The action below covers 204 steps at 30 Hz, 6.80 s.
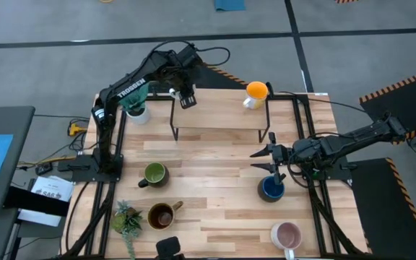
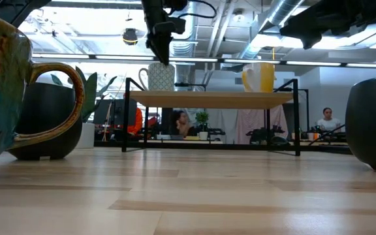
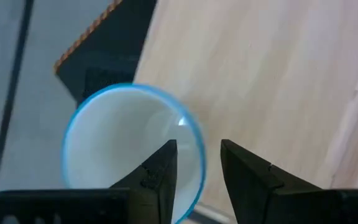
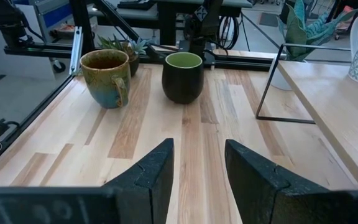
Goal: Place coffee mugs
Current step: Put the black blue mug on the shelf
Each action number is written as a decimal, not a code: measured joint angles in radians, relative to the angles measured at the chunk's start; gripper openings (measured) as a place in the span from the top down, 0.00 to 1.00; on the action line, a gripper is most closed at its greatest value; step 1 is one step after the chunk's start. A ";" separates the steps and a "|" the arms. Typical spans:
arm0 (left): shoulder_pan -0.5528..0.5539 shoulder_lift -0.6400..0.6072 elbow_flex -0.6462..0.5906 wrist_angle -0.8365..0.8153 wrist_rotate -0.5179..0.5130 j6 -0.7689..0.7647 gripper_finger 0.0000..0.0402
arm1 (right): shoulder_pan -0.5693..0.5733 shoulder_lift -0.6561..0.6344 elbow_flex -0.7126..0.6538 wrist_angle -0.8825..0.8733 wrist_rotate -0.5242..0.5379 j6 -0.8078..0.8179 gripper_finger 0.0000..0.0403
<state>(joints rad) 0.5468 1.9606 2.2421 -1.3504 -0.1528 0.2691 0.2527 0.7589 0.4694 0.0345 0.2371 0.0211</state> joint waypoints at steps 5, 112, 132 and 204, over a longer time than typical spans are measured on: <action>0.000 0.000 0.081 -0.073 -0.033 -0.057 0.73 | 0.000 0.000 0.000 0.000 0.000 -0.001 0.58; -0.623 -0.944 -1.493 1.339 0.058 -0.270 0.73 | 0.117 0.503 0.403 -0.988 -0.156 0.346 0.58; -0.623 -0.947 -1.493 1.374 0.058 -0.233 0.73 | 0.015 0.581 0.761 -1.016 -0.173 0.188 0.90; -0.623 -0.947 -1.490 1.341 0.006 -0.228 0.73 | -0.719 1.335 1.849 -1.284 0.158 -0.124 0.79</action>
<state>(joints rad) -0.0761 1.0134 0.7525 -0.0090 -0.1467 0.0410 -0.4660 2.0937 2.3180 -1.2491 0.3954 -0.1033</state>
